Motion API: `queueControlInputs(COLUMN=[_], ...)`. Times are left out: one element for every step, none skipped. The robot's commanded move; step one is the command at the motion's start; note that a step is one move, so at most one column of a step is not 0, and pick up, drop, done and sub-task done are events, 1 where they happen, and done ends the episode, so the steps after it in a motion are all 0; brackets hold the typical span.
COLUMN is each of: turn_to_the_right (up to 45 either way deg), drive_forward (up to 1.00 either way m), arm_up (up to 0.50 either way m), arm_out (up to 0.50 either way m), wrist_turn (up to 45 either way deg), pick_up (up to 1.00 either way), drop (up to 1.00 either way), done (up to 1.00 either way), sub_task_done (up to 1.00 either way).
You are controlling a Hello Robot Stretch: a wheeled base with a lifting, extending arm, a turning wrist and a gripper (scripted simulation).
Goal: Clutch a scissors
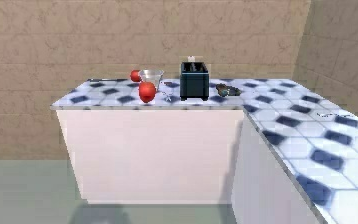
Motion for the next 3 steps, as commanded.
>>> queueControlInputs(turn_to_the_right=[0.0,0.0,0.0], drive_forward=[0.00,0.00,0.00], arm_up=[0.50,0.38,0.00], arm_out=[0.00,0.00,0.08], wrist_turn=[0.0,0.0,0.0], pick_up=[0.00,0.00,0.00], drop=[0.00,0.00,0.00], done=[0.00,0.00,0.00], sub_task_done=[0.00,0.00,0.00])
